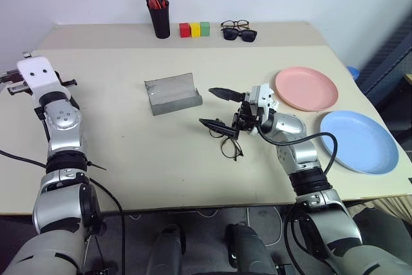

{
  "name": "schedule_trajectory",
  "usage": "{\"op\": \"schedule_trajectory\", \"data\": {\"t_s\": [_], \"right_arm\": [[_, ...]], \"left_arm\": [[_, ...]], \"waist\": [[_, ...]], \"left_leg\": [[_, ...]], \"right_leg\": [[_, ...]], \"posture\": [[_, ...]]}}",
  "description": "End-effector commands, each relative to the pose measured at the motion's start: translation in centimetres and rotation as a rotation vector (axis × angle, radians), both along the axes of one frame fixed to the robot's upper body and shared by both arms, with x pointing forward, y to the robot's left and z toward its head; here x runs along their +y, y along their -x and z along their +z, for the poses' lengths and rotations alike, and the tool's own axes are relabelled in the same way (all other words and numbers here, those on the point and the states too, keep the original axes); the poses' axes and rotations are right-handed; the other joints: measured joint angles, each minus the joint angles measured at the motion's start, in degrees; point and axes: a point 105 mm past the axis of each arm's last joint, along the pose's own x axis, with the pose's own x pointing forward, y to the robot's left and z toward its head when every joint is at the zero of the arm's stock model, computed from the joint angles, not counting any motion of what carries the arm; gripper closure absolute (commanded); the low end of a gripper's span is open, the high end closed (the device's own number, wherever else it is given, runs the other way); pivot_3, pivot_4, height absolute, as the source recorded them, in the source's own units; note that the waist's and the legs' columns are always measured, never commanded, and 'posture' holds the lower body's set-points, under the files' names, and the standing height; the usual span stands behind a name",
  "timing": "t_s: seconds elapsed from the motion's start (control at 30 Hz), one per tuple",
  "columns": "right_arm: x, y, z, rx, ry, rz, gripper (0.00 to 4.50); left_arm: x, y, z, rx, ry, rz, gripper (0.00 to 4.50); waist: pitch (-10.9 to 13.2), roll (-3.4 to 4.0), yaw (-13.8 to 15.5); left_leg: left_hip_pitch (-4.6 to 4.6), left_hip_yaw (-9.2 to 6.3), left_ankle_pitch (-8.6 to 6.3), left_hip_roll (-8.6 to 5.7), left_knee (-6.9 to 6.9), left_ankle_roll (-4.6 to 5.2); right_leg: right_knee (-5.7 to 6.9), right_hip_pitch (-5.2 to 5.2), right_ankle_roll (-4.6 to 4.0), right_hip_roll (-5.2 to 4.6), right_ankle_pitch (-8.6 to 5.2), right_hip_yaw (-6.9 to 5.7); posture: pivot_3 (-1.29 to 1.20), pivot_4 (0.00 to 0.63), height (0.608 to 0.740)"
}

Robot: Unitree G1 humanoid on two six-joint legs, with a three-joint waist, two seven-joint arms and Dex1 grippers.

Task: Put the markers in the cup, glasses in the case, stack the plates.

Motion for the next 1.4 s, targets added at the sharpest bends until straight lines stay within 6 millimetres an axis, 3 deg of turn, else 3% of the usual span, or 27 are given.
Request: {"op": "schedule_trajectory", "data": {"t_s": [0.03,0.27,0.37,0.4,0.47,0.5,0.57,0.63,0.77,0.9,1.1,1.2,1.4], "right_arm": [[-0.2,0.3,1.4,-0.057,-0.017,0.001,0.00],[-0.1,0.2,1.4,-0.060,-0.017,0.001,0.00],[-0.3,0.2,1.3,-0.056,-0.012,-0.005,0.00],[-0.5,0.3,1.2,-0.055,-0.008,-0.007,0.00],[-1.2,0.5,0.9,-0.046,0.012,-0.020,0.00],[-1.4,0.6,0.8,-0.042,0.021,-0.025,0.00],[-2.1,0.8,0.4,-0.033,0.051,-0.042,0.00],[-3.4,1.6,-0.2,-0.015,0.092,-0.077,0.00],[-5.7,3.2,-1.1,0.020,0.144,-0.150,0.00],[-8.0,4.9,-1.8,0.059,0.147,-0.256,0.00],[-9.5,6.2,-2.0,0.076,0.123,-0.375,0.00],[-9.8,6.5,-2.0,0.075,0.118,-0.403,0.00],[-10.3,6.8,-1.9,0.067,0.118,-0.440,0.00]], "left_arm": [[-0.2,0.3,1.1,-0.040,-0.019,-0.002,3.52],[-0.6,0.6,0.7,-0.057,-0.017,-0.022,0.04],[-1.9,0.1,2.3,-0.108,0.014,-0.109,0.04],[-3.1,-0.8,2.7,-0.060,0.027,-0.196,0.04],[-8.7,-3.1,3.9,0.158,-0.071,-0.539,0.04],[-10.9,-3.4,3.9,0.249,-0.114,-0.666,0.04],[-15.9,-2.9,3.6,0.408,-0.220,-0.993,0.04],[-18.7,-2.3,2.9,0.547,-0.185,-1.215,0.04],[-20.2,-2.5,1.0,0.804,-0.108,-1.344,0.04],[-20.2,-3.6,-2.3,1.121,-0.266,-1.331,0.04],[-21.0,-5.1,-4.9,1.310,-0.434,-1.284,0.04],[-22.0,-5.1,-6.0,1.350,-0.459,-1.312,0.93],[-23.6,-5.0,-6.0,1.360,-0.519,-1.371,4.02]], "waist": [[0.0,0.00,0.0],[0.0,0.00,0.1],[0.0,0.00,0.2],[0.0,0.00,0.2],[0.0,-0.01,0.3],[0.0,-0.02,0.4],[0.0,-0.01,0.3],[0.0,0.02,0.2],[0.0,0.05,-0.5],[0.0,0.07,-1.2],[0.1,0.02,-0.9],[0.1,0.00,-0.2],[0.1,-0.03,0.4]], "left_leg": [[0.00,0.00,0.00,0.00,0.00,0.00],[-0.01,0.00,0.00,0.00,0.00,0.00],[-0.04,0.00,0.00,0.00,0.00,0.00],[-0.06,-0.01,0.00,0.00,0.00,-0.01],[-0.11,-0.01,0.01,0.00,0.01,-0.02],[-0.16,-0.04,0.02,0.00,0.02,-0.04],[-0.21,-0.02,0.03,-0.02,0.01,-0.07],[-0.20,0.00,0.03,-0.02,-0.02,-0.07],[-0.17,-0.03,0.03,-0.01,-0.06,-0.05],[-0.11,-0.04,0.03,0.00,-0.08,-0.03],[-0.27,-0.03,0.01,-0.01,-0.01,0.00],[-0.31,-0.01,-0.01,-0.01,0.03,0.04],[-0.37,-0.01,-0.02,-0.01,0.08,0.05]], "right_leg": [[0.00,0.00,0.00,0.00,0.00,0.00],[-0.05,0.00,0.00,0.00,0.00,0.00],[-0.08,0.01,0.00,0.00,0.00,0.00],[-0.11,0.00,0.00,0.00,0.00,-0.01],[-0.15,0.00,0.00,0.00,0.00,-0.01],[-0.17,0.00,0.00,0.00,0.00,-0.03],[-0.28,0.01,-0.01,-0.01,0.00,-0.03],[-0.40,0.03,-0.02,-0.02,-0.01,-0.01],[-0.39,0.01,-0.04,0.00,-0.05,-0.02],[-0.31,-0.01,-0.20,0.03,-0.15,0.00],[-0.52,-0.03,-0.19,0.00,-0.20,0.03],[-0.57,-0.04,-0.19,-0.01,-0.20,0.04],[-0.60,-0.04,-0.20,-0.01,-0.20,0.03]], "posture": [[0.00,0.150,0.740],[0.00,0.150,0.740],[0.00,0.150,0.740],[0.00,0.150,0.740],[0.00,0.150,0.740],[0.00,0.150,0.740],[0.00,0.150,0.740],[0.00,0.150,0.740],[0.00,0.150,0.740],[0.00,0.150,0.740],[0.00,0.150,0.740],[0.00,0.150,0.740],[0.00,0.150,0.740]]}}
